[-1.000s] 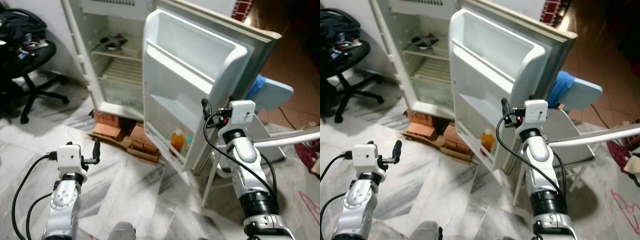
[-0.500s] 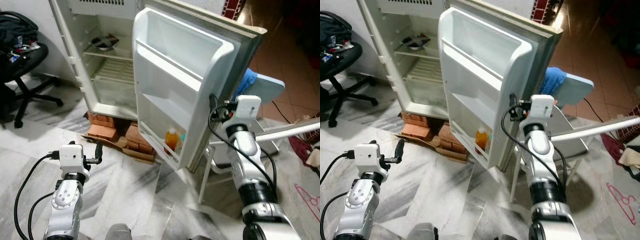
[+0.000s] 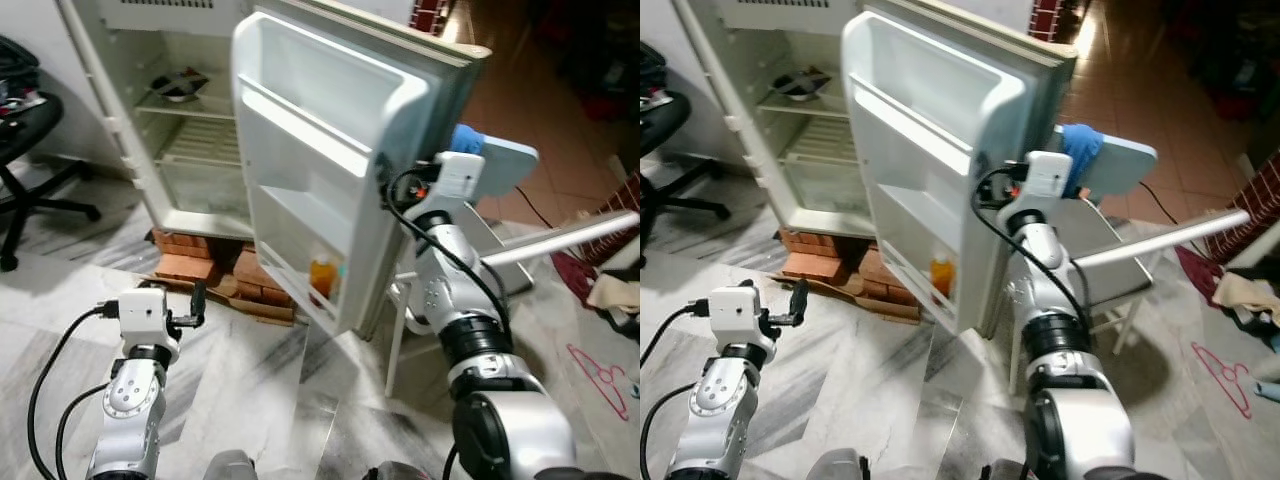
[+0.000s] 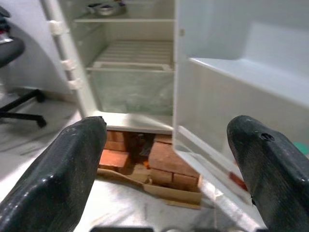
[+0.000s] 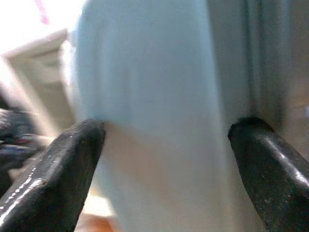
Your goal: Restocking fridge
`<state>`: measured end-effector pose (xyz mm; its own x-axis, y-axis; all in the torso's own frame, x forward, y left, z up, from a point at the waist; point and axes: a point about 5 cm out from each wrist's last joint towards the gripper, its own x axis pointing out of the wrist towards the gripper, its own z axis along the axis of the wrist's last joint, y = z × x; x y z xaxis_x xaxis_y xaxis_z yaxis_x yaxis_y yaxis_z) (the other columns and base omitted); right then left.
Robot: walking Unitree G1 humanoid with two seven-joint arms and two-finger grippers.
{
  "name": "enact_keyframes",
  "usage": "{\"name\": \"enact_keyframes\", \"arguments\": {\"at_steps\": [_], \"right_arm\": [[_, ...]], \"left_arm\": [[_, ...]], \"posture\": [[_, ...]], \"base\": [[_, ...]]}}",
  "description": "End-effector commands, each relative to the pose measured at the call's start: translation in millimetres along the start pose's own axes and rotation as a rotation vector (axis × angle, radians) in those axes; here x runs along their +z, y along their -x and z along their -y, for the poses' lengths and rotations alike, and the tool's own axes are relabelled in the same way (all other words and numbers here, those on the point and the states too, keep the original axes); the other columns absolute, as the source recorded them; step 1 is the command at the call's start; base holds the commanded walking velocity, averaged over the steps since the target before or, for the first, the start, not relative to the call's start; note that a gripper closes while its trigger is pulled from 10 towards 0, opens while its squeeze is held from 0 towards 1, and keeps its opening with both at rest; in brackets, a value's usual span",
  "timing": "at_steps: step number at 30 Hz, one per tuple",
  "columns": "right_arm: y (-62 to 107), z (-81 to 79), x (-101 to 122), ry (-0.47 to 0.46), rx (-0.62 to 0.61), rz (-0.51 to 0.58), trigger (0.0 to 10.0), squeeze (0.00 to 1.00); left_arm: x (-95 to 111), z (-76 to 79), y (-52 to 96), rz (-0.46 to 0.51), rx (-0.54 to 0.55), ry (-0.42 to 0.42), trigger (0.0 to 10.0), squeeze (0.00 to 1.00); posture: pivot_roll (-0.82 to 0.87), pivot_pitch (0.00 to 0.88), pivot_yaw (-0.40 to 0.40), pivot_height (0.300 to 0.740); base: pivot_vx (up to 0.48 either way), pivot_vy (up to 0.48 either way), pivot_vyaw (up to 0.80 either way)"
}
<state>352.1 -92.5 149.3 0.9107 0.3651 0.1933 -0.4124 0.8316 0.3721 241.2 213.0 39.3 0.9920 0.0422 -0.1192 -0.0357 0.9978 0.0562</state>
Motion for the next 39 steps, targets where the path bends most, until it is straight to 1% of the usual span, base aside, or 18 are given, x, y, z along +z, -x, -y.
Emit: {"name": "enact_keyframes", "arguments": {"at_steps": [1,2,3,7,12,13,14,15,16,17,19,21,27,30,32,33,37,39], "right_arm": [[-4.1,-43.4,6.6,-0.07,0.285,-0.005,10.0,0.0],[7.2,-55.2,7.2,-0.121,0.391,-0.023,10.0,0.0],[13.4,-58.6,8.2,-0.132,0.435,-0.029,10.0,0.0],[27.2,-61.1,7.1,-0.13,0.508,-0.061,10.0,0.0],[48.8,-40.5,-0.4,-0.127,0.498,-0.141,10.0,0.0],[48.8,-40.5,-0.4,-0.127,0.498,-0.141,10.0,0.0],[65.7,-28.2,-6.4,-0.099,0.495,-0.219,10.0,0.0],[73.9,-23.8,-8.7,-0.092,0.499,-0.257,10.0,0.0],[73.9,-23.8,-8.7,-0.092,0.499,-0.257,10.0,0.0],[83.6,-19.8,-11.4,-0.079,0.51,-0.306,10.0,0.0],[90.5,-15.4,-15.2,-0.048,0.51,-0.349,10.0,0.0],[90.2,1.3,-21.1,0.016,0.384,-0.355,10.0,0.0],[85.0,12.9,-19.2,0.074,0.27,-0.325,10.0,0.0],[76.9,22.1,-15.9,0.164,0.156,-0.278,10.0,0.0],[73.4,28.2,-12.8,0.184,0.083,-0.245,10.0,0.0],[71.1,32.9,-9.7,0.202,0.025,-0.211,10.0,0.0],[69.1,39.8,-7.4,0.226,-0.06,-0.174,10.0,0.0],[68.6,41.5,-6.9,0.239,-0.084,-0.164,10.0,0.0]], "left_arm": [[0.3,0.5,1.3,-0.003,-0.007,-0.018,10.0,0.0],[0.3,0.0,1.3,-0.002,-0.006,-0.019,10.0,0.0],[0.3,-0.3,1.5,-0.002,-0.005,-0.019,10.0,0.0],[-0.1,-1.4,2.2,-0.004,-0.004,-0.02,10.0,0.0],[-1.1,-3.0,3.3,-0.008,-0.006,-0.023,10.0,0.0],[-1.1,-3.0,3.3,-0.008,-0.006,-0.023,10.0,0.0],[-1.2,-2.9,3.2,-0.01,-0.01,-0.025,10.0,0.0],[-1.3,-2.9,3.0,-0.011,-0.012,-0.026,10.0,0.0],[-1.3,-2.9,3.0,-0.011,-0.012,-0.026,10.0,0.0],[-1.6,-3.1,2.8,-0.013,-0.015,-0.027,10.0,0.0],[-1.7,-3.2,2.6,-0.015,-0.018,-0.028,10.0,0.0],[-2.7,-3.0,2.2,-0.02,-0.023,-0.029,10.0,0.0],[-3.0,-2.6,2.1,-0.022,-0.026,-0.029,10.0,0.0],[-2.5,-1.9,1.4,-0.02,-0.025,-0.025,10.0,0.0],[-1.8,-1.9,1.3,-0.017,-0.019,-0.026,10.0,0.0],[-1.3,-5.1,2.2,-0.012,0.006,-0.024,10.0,0.0],[-4.5,-15.4,7.7,-0.02,0.063,-0.034,10.0,0.0],[-6.7,-17.7,9.9,-0.028,0.075,-0.047,10.0,0.0]], "posture": [[0.12,0.004,-0.046,0.74],[0.12,0.005,-0.045,0.74],[0.12,0.006,-0.046,0.74],[0.12,0.006,-0.045,0.74],[0.11,0.006,-0.039,0.74],[0.11,0.006,-0.039,0.74],[0.11,0.005,-0.035,0.74],[0.11,0.004,-0.034,0.74],[0.11,0.004,-0.034,0.74],[0.11,0.003,-0.032,0.74],[0.1,0.002,-0.03,0.74],[0.1,0.0,-0.026,0.74],[0.1,0.0,-0.027,0.74],[0.1,0.0,-0.029,0.74],[0.11,0.0,-0.032,0.74],[0.11,0.0,-0.035,0.74],[0.11,0.0,-0.041,0.74],[0.11,0.0,-0.043,0.74]], "base": [[0.0,0.0,0.0],[0.0,0.0,0.0],[0.0,0.0,0.0],[0.0,0.0,0.0],[0.0,0.0,0.0],[0.0,0.0,0.0],[0.0,0.0,0.0],[0.0,0.0,0.0],[0.0,0.0,0.0],[0.0,0.0,0.0],[0.0,0.0,0.0],[0.0,0.0,0.0],[0.0,0.0,0.0],[0.0,0.0,0.0],[0.0,0.0,0.0],[0.0,0.0,0.0],[0.0,0.0,0.0],[0.0,0.0,0.0]]}}
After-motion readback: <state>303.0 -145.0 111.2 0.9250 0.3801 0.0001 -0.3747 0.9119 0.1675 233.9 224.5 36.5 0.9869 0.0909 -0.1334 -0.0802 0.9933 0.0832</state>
